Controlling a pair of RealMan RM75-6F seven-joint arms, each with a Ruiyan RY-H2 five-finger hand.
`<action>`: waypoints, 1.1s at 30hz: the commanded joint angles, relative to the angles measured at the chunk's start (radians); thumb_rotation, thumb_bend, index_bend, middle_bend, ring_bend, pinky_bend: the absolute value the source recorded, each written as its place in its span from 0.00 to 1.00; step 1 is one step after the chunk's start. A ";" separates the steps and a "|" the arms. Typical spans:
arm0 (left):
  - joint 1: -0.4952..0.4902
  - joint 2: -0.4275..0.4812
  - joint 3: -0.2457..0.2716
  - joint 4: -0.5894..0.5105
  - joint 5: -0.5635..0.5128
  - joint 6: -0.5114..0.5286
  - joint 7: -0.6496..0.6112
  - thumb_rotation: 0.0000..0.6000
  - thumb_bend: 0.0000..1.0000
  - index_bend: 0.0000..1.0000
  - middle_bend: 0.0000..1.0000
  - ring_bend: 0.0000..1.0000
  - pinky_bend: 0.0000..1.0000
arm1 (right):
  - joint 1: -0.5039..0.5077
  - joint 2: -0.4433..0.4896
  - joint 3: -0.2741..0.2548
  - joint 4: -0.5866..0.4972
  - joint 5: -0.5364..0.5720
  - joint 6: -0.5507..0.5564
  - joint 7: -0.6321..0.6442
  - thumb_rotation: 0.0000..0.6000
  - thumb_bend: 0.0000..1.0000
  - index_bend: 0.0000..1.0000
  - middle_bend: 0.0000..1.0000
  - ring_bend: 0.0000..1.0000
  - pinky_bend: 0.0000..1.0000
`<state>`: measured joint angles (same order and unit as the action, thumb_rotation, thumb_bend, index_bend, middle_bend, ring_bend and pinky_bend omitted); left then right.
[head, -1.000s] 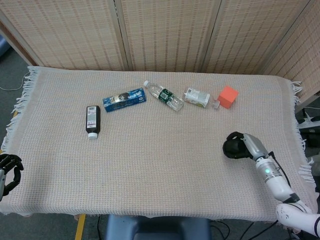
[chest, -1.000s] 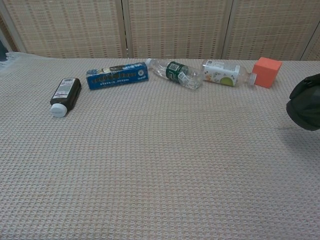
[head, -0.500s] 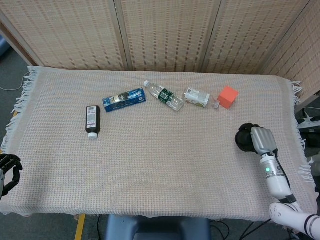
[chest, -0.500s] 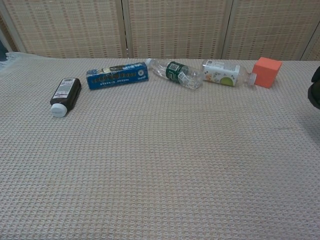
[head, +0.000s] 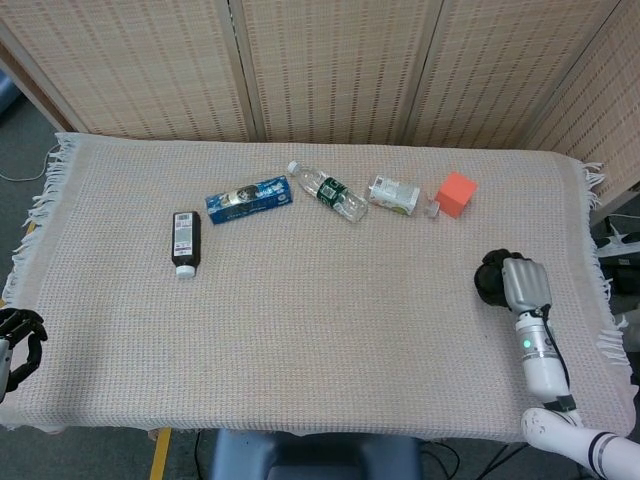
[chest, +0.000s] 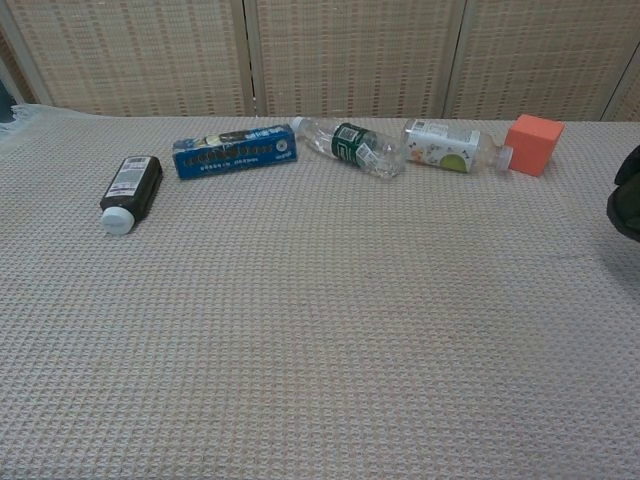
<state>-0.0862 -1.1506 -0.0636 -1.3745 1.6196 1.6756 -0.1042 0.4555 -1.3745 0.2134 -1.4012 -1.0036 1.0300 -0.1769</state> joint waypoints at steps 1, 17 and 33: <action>0.001 0.000 -0.001 0.000 -0.001 0.001 -0.002 1.00 0.62 0.61 0.44 0.36 0.68 | -0.003 0.119 -0.009 -0.138 -0.058 -0.146 0.179 1.00 0.40 0.72 0.63 0.68 0.75; 0.000 0.001 0.000 -0.003 -0.002 -0.001 0.001 1.00 0.62 0.61 0.44 0.36 0.68 | 0.074 0.186 -0.102 -0.170 0.076 -0.341 0.064 1.00 0.40 0.71 0.63 0.68 0.75; 0.002 0.003 0.000 -0.004 -0.002 0.002 -0.005 1.00 0.62 0.61 0.45 0.36 0.68 | 0.113 0.163 -0.141 -0.149 0.154 -0.324 0.011 1.00 0.38 0.47 0.44 0.43 0.64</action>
<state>-0.0842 -1.1473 -0.0640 -1.3780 1.6179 1.6774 -0.1094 0.5617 -1.2182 0.0766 -1.5492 -0.8562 0.7186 -0.1701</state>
